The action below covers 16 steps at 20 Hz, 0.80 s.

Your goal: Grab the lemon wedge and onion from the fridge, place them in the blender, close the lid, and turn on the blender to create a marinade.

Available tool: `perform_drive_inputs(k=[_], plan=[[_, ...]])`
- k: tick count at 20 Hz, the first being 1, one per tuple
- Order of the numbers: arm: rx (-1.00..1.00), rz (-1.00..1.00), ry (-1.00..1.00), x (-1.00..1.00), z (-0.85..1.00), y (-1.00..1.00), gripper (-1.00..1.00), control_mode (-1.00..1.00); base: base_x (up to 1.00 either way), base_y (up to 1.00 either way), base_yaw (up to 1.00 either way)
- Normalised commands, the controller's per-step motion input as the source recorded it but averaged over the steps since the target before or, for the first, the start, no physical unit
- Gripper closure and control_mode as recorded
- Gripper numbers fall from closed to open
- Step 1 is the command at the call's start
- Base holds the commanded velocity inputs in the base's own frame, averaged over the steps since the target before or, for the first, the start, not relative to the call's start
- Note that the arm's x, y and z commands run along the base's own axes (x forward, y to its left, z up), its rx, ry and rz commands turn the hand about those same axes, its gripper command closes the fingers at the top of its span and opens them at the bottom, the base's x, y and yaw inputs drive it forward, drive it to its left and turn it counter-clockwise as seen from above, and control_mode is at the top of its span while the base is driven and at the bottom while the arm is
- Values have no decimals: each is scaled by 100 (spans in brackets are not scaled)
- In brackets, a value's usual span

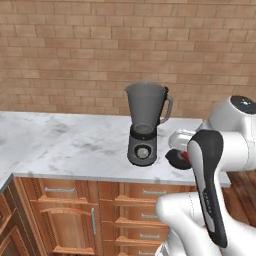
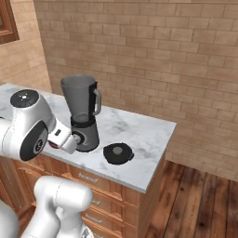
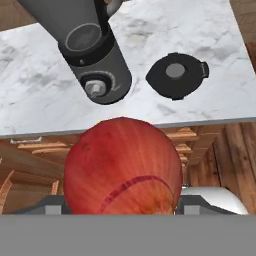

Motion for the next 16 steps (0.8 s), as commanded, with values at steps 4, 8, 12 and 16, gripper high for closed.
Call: perform_drive_inputs(k=[4,8,12,16], plan=[[0,-3,0,37,75,19,100,-100,0,0,0],[0,-2,0,49,70,13,100,-100,0,0,0],[0,-2,-1,63,36,5,100,-100,0,0,0],[0,-2,-6,64,22,1,100,-100,0,0,0]])
